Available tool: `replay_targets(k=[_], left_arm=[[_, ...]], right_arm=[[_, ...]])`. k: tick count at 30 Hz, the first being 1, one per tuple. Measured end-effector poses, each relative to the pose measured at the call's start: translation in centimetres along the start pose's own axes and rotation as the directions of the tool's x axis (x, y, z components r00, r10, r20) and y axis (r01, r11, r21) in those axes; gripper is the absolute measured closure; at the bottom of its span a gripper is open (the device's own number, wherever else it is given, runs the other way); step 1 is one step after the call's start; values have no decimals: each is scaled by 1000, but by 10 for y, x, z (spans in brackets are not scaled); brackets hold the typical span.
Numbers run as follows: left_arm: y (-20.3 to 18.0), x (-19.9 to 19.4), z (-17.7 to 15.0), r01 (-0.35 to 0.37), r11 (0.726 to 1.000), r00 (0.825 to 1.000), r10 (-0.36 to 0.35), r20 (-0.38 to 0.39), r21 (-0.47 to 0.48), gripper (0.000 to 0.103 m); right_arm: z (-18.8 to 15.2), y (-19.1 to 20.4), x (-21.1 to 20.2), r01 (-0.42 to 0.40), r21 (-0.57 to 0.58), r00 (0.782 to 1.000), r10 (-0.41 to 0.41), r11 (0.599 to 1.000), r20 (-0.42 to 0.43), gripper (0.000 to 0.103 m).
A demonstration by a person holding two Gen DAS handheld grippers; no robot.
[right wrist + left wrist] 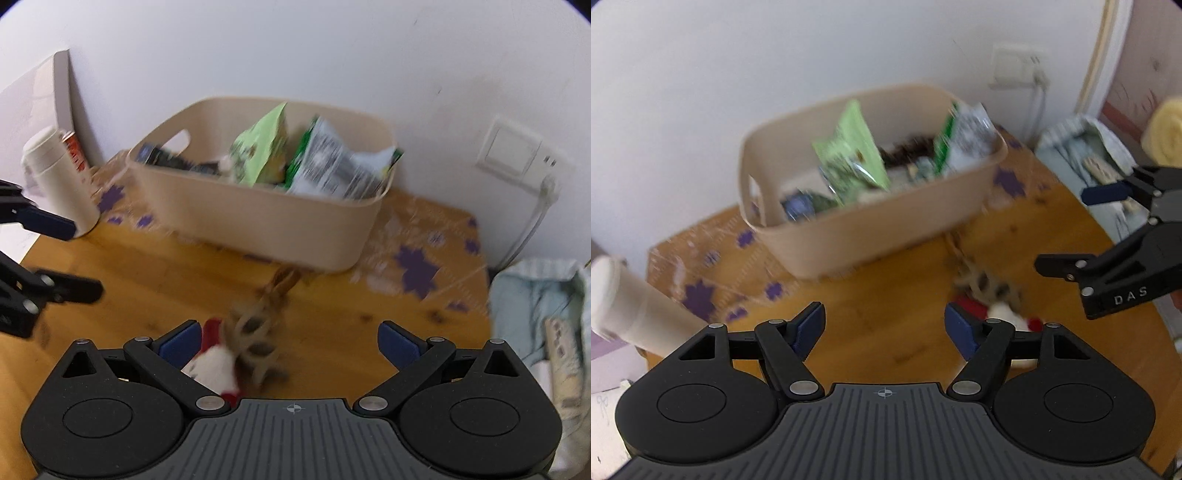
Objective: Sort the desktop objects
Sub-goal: 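Move both tools back toward the plush toy and bread packet, then grasp the white bread packet with the left tool while the right tool grasps the plush toy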
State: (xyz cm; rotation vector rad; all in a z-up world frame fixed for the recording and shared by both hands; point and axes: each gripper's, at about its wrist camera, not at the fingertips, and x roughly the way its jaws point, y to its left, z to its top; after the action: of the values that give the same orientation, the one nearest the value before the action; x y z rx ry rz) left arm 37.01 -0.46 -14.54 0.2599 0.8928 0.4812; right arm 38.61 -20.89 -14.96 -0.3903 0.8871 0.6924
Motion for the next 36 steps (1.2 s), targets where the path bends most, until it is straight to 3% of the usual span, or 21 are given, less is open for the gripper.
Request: replay_targets(k=[6,9,15,26,30,32,36], left_arm=[[-16,21,-29,32,999,995,-28,-99,34,30],[-23,30,-40,28,996,989,-15,-145,89,30],[-26,48,-54,86,990,974,-60,-219,111,30],[-35,85,-69,136,987,944,-102,-314,88,30],[-36,93,-68,144,987,944,-115,-310,73,30],[-37,96,-67,156,986,943,-131,-306,59,35],[-38,95,-68,161,984,954,-137,-266,74,46]], right_arm=[[-22,10,11,-65,27,997,66,998,-46,0],[-29,9,17,-107,76,992,112,991,-67,0],[-38,6,34,-150,170,980,169,974,-102,1],[-41,11,63,-160,178,968,190,971,-164,21],[-41,15,70,-169,159,963,197,973,-185,34],[-41,18,73,-175,149,960,202,973,-191,48],[-42,24,71,-166,103,965,183,981,-188,55]])
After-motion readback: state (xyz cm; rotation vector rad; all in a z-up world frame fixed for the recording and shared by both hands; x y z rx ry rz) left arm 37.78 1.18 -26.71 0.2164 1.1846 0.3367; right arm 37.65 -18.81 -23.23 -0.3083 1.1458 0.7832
